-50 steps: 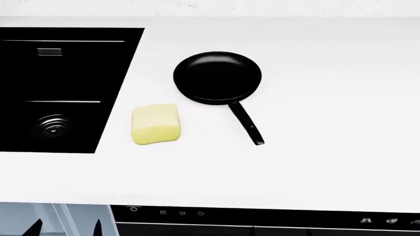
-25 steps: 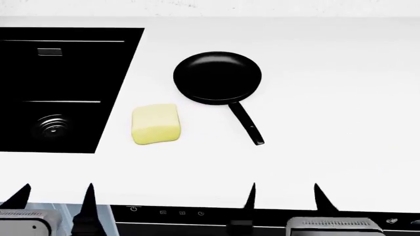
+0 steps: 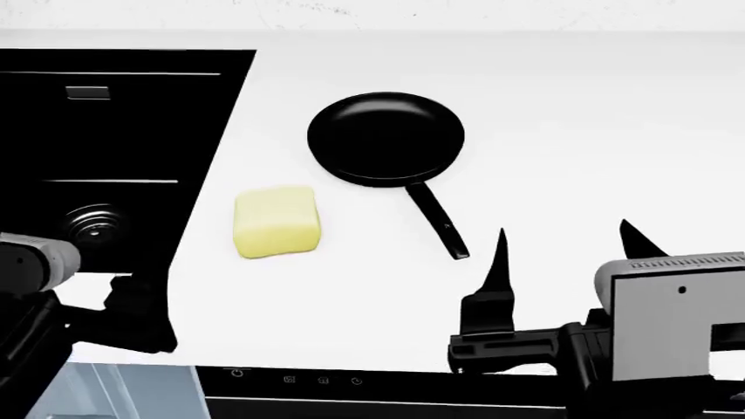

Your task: Pick the pan and sponge and place them into the sink. Then turn on the water.

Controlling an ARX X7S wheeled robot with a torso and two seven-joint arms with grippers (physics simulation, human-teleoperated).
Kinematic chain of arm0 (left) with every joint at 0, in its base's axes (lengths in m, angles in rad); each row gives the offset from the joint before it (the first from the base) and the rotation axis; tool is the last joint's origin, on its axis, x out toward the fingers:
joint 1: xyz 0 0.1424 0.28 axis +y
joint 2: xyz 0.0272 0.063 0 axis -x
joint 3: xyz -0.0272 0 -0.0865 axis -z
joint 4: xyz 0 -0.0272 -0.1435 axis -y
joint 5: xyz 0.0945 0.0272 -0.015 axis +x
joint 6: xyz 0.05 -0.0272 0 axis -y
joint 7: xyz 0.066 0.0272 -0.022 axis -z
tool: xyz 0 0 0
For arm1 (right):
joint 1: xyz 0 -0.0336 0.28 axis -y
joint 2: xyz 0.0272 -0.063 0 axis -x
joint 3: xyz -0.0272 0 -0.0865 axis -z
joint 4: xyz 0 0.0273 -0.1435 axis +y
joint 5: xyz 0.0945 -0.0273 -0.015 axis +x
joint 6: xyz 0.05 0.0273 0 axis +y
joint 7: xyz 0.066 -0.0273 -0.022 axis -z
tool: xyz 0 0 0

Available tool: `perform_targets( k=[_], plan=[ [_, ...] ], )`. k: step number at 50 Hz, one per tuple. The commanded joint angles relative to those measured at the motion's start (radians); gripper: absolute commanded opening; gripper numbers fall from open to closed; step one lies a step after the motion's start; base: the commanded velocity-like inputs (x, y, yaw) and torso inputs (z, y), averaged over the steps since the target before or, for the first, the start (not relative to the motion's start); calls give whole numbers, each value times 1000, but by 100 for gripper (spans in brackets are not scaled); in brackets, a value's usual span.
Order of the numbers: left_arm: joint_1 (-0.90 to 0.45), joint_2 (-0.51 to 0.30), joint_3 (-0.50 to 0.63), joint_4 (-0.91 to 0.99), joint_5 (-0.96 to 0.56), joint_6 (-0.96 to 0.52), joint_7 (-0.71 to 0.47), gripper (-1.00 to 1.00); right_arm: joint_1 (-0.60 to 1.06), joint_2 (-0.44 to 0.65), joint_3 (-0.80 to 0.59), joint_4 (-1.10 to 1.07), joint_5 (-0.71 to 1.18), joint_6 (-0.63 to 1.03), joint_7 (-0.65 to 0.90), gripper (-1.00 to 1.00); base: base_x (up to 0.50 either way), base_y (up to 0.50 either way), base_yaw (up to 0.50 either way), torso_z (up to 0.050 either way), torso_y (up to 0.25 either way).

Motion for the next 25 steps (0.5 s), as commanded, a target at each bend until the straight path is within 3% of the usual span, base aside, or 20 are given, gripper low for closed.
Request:
perform_targets(
  k=[1, 25],
  plan=[
    [-51, -20, -17, -3, -59, -81, 11, 100, 18, 47, 37, -30, 38, 71, 1, 100, 277, 117, 0, 0, 0],
    [-38, -24, 1, 4, -62, -75, 6, 100, -12, 62, 59, -28, 62, 56, -16, 100, 267, 64, 0, 0, 0]
  ],
)
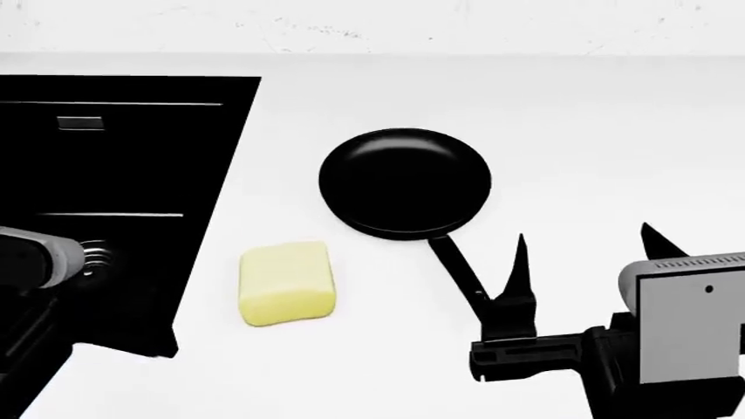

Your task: Pick the pan and sponge and place them into the sink. Then turn on the water.

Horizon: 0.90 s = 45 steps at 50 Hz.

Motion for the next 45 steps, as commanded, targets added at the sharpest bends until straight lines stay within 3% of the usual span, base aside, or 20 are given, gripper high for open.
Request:
perform_targets(
  k=[1, 32, 45],
  plan=[
    [-5, -2, 4, -1, -9, -7, -2, 100, -8, 10, 7, -1, 11, -1, -8, 100, 305, 0, 0, 0, 0],
    [29, -18, 13, -25, 0, 34, 12, 100, -3, -9, -14, 22, 76, 42, -19, 100, 301, 10, 0, 0, 0],
    [40, -29, 17, -31, -3, 46, 26, 100, 206, -48, 125, -45, 507, 511, 193, 100, 16, 5, 0, 0, 0]
  ],
)
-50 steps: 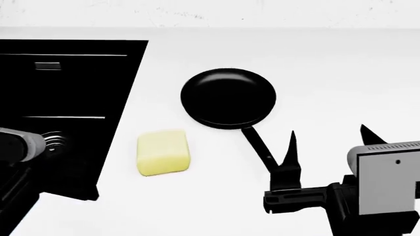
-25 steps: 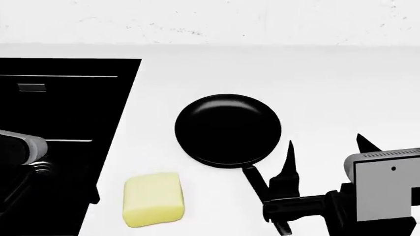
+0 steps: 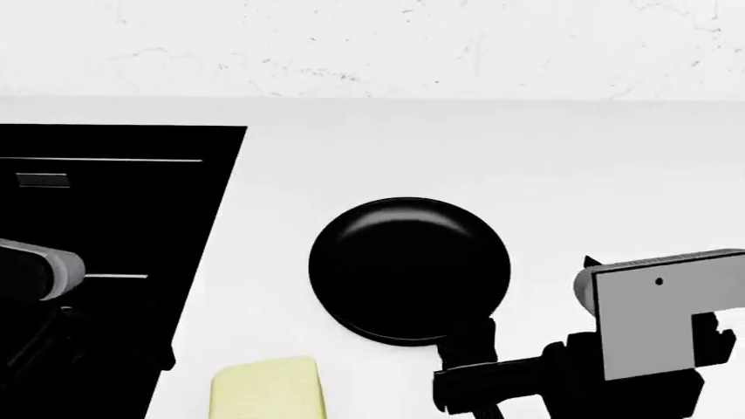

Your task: Pick the pan and sponge and place them into the sink. Then turn on the water.

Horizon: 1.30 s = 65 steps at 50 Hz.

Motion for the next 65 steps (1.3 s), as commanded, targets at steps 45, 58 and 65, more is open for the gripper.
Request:
perform_targets(
  k=[45, 58, 65],
  plan=[
    [44, -22, 22, -32, 4, 54, 27, 100, 319, 7, -111, 361, 444, 423, 224, 100, 0, 0, 0, 0, 0],
    [51, -20, 23, -37, 3, 66, 26, 100, 436, 73, -272, 525, 583, 423, 279, 100, 0, 0, 0, 0, 0],
    [52, -20, 24, -41, 2, 71, 26, 100, 508, 92, -396, 600, 494, 379, 161, 100, 0, 0, 0, 0, 0]
  ],
)
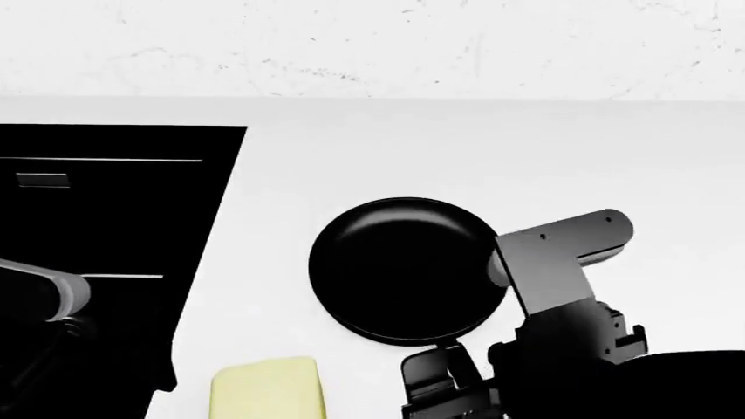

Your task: Pick the pan and sponge and place them into the sink. Then turn on the water.

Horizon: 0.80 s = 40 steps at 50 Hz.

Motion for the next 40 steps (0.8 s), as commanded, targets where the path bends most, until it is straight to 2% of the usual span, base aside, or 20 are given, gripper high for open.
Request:
perform_targets(
  k=[1, 14, 33, 34, 40],
  plan=[
    [1, 3, 4, -7, 1, 8, -2, 100, 97, 35, -154, 124, -24, -45, -95, 100, 0, 0, 0, 0, 0],
    [7, -1, 6, -16, 3, 21, 1, 100, 89, 20, -296, 209, -193, -189, -267, 100, 0, 0, 0, 0, 0],
    [7, -7, 9, -18, -1, 25, 0, 100, 77, 25, -311, 216, -188, -196, -264, 100, 0, 0, 0, 0, 0],
    [9, -8, 7, -18, -1, 27, 1, 100, 80, 27, -316, 209, -191, -198, -268, -100, 0, 0, 0, 0, 0],
    [8, -8, 12, -20, -2, 28, 3, 100, 104, 44, -327, 174, -214, -215, -269, -100, 0, 0, 0, 0, 0]
  ],
)
